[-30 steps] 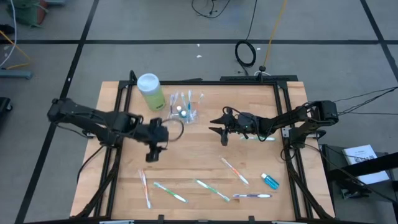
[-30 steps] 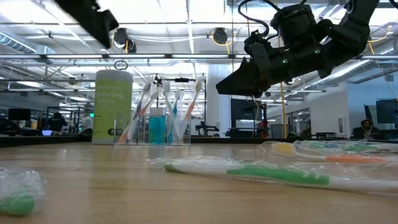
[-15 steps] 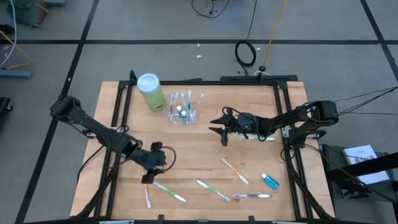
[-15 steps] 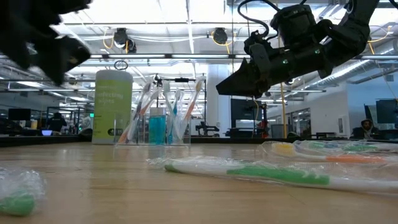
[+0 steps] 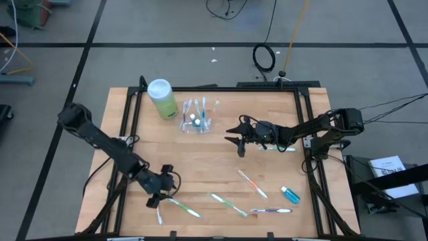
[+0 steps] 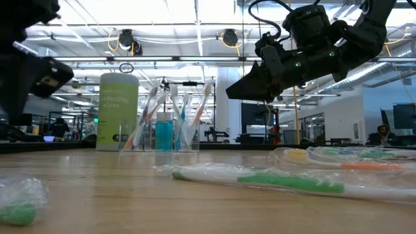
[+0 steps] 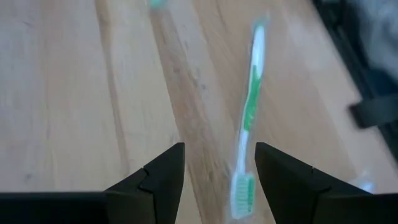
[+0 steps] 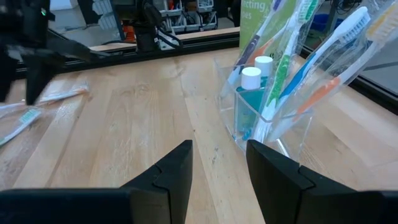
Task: Pick & Place toothbrushing station
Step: Put the green toothbrush into the transparent organizer
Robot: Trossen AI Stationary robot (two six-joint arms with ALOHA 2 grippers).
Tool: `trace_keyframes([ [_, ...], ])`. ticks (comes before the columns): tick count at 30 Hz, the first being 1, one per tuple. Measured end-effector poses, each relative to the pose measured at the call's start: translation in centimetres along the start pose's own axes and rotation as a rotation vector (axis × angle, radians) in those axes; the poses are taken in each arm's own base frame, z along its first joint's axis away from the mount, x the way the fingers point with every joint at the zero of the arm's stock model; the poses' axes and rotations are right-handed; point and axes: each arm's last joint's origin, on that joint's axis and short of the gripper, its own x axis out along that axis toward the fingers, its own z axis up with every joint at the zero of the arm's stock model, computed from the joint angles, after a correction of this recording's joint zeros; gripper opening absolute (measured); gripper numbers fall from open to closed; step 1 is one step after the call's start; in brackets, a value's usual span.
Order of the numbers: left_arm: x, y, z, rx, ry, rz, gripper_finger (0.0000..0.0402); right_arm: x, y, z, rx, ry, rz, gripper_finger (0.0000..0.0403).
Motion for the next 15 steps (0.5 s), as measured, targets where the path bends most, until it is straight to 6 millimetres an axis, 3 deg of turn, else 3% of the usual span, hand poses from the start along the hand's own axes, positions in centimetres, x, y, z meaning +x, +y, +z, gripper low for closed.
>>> trace_keyframes([
  [9, 3.3, 0.0, -1.0, 0.103, 0.079, -0.016, 0.0202, 0.0, 0.0, -0.1, -0.001, 0.006, -0.001, 0.0141],
  [15, 4.4, -0.2, -1.2, 0.126, 0.085, -0.065, 0.0202, 0.0, 0.0, -0.1, 0.000, 0.006, -0.001, 0.0141],
])
